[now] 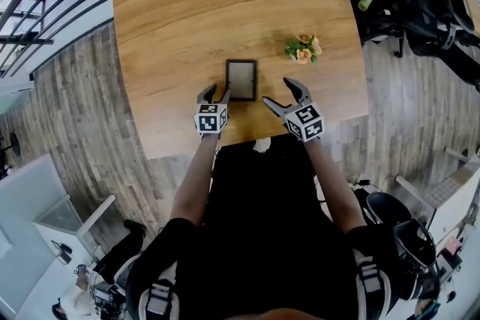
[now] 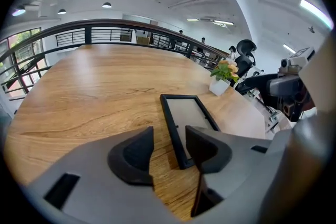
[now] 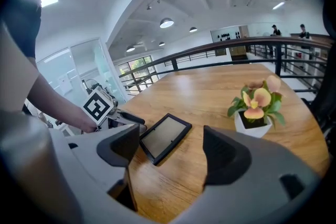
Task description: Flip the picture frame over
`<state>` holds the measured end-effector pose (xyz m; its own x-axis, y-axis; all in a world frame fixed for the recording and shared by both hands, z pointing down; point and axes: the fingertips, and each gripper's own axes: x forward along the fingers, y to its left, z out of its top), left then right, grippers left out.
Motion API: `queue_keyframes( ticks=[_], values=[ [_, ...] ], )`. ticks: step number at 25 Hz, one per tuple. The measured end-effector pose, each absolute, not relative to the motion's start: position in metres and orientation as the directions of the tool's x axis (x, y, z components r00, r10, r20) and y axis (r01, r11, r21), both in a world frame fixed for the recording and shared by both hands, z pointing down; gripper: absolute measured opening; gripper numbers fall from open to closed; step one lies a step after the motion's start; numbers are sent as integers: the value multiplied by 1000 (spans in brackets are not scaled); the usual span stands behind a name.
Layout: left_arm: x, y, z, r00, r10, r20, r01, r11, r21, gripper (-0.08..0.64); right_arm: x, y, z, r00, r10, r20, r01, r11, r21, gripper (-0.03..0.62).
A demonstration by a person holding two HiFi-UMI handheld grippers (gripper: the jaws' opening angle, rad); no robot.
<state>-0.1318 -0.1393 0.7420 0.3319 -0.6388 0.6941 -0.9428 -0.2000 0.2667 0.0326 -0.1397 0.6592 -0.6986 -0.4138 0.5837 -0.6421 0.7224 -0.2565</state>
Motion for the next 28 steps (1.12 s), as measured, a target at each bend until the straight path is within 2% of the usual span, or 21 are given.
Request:
queue_keyframes(
  ticks=[7,10,17,22,28],
  values=[
    [-126,-139,749,338,-621,708,-941,-205,270,212,44,-127,666,-690,-400,603,-647,714,-268,377],
    [-128,-140,754,316,-616,722,-948,-185,258,178,46,-128,667,-698,-398,596,-651,699,-296,375],
    [-123,-139,762,319,-598,735,-948,-195,253,155,47,-127,667,-705,-393,591,-647,697,-309,371],
    [-117,-141,760,317,-601,733,-948,-204,243,81,48,-128,666,-715,-385,583,-642,691,-332,366],
    [-121,-141,761,306,-600,739,-950,-147,274,67,48,-130,667,-717,-384,582,-642,688,-337,360]
  ],
)
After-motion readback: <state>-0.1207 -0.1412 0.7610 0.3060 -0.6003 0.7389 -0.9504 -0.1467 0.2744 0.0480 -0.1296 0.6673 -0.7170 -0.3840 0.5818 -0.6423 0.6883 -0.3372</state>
